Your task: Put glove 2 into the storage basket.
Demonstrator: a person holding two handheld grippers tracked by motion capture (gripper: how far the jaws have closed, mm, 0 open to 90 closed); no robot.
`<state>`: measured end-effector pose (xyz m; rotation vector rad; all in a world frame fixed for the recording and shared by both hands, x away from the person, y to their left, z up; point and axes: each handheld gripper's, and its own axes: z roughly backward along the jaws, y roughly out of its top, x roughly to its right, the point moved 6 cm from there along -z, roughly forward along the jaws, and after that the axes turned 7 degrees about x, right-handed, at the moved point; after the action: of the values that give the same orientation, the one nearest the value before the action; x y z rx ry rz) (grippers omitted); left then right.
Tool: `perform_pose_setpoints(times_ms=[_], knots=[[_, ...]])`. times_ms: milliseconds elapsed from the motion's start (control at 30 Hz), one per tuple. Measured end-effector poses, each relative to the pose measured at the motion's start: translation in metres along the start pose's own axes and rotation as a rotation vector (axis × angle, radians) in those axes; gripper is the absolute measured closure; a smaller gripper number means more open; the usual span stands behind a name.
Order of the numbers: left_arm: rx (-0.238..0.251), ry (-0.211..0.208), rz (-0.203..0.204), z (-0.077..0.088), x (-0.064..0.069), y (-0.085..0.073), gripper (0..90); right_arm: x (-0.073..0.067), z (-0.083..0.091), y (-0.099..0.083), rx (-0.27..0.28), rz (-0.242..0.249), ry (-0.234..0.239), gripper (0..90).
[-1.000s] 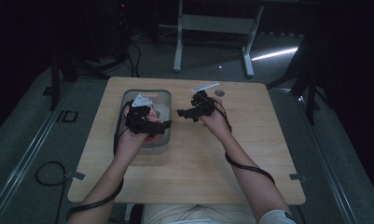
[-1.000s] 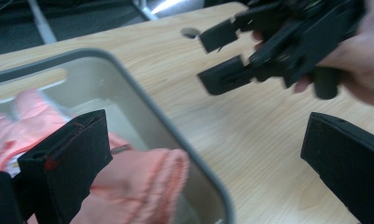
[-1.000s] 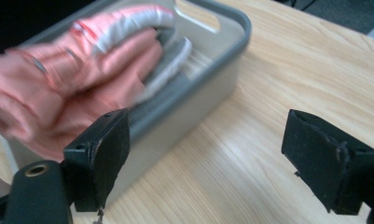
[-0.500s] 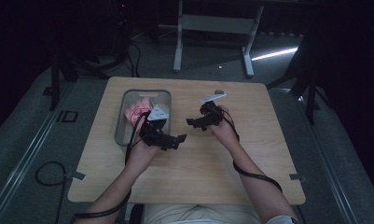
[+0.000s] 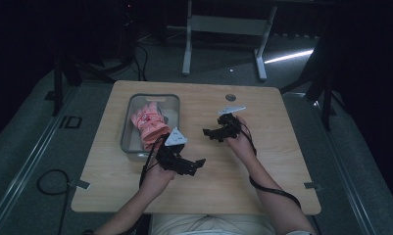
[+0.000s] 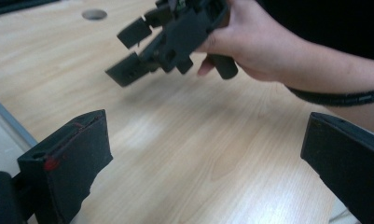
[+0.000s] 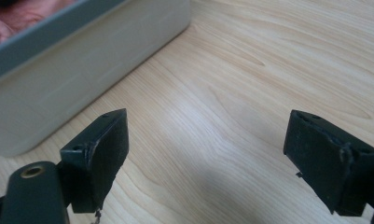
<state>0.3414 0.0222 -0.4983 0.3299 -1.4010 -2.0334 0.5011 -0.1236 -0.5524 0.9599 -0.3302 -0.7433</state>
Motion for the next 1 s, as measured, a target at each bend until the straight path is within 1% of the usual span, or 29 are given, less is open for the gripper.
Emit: perform_pose_setpoints(times_ms=[67,133,167,200,233,300,333,367,433,533,600,700,800,833,900,1000], knots=[[-0.019,-0.006,-0.014,-0.006,0.004,-0.011,1.1,0.003,0.001,-0.005,0.001,-0.003,-0.007,13.9],[-0.02,-0.006,-0.012,-0.009,0.005,-0.017,1.0,0.005,0.002,-0.007,0.008,-0.003,-0.015,13.9],[-0.02,-0.015,-0.009,-0.011,0.006,-0.022,1.0,0.006,0.003,-0.008,0.011,-0.003,-0.018,13.9],[-0.02,-0.015,-0.009,-0.011,0.006,-0.022,1.1,0.006,0.003,-0.008,0.011,-0.003,-0.018,13.9],[-0.015,-0.025,-0.005,-0.014,0.007,-0.028,1.1,0.007,0.005,-0.008,0.017,-0.002,-0.027,13.9],[-0.027,-0.031,-0.008,-0.018,0.007,-0.034,1.1,0.009,0.007,-0.01,0.017,0.001,-0.032,13.9],[-0.034,-0.029,-0.012,-0.02,0.008,-0.036,1.0,0.01,0.008,-0.011,0.017,0.002,-0.037,13.9],[-0.041,-0.023,-0.032,-0.022,0.008,-0.04,1.0,0.011,0.009,-0.012,0.015,0.004,-0.041,13.9],[-0.059,-0.001,-0.059,-0.026,0.006,-0.047,1.1,0.014,0.011,-0.015,0.018,0.006,-0.053,13.9],[-0.065,0.003,-0.059,-0.031,0.004,-0.056,1.1,0.019,0.015,-0.018,0.031,0.0,-0.073,14.0],[-0.071,0.001,-0.06,-0.033,0.003,-0.06,1.0,0.022,0.018,-0.02,0.038,-0.005,-0.086,13.9],[-0.07,0.0,-0.076,-0.035,0.003,-0.065,1.1,0.029,0.021,-0.024,0.041,-0.012,-0.116,13.9],[-0.072,0.012,-0.096,-0.036,0.003,-0.068,1.0,0.035,0.023,-0.028,0.05,-0.015,-0.152,13.7],[-0.076,0.017,-0.098,-0.037,0.002,-0.069,1.0,0.038,0.024,-0.029,0.051,-0.009,-0.168,13.7],[-0.071,0.008,-0.088,-0.037,0.002,-0.072,1.1,0.044,0.026,-0.033,0.054,-0.011,-0.197,13.7],[-0.079,0.009,-0.099,-0.038,0.002,-0.075,1.0,0.05,0.029,-0.039,0.048,-0.018,-0.219,13.7]])
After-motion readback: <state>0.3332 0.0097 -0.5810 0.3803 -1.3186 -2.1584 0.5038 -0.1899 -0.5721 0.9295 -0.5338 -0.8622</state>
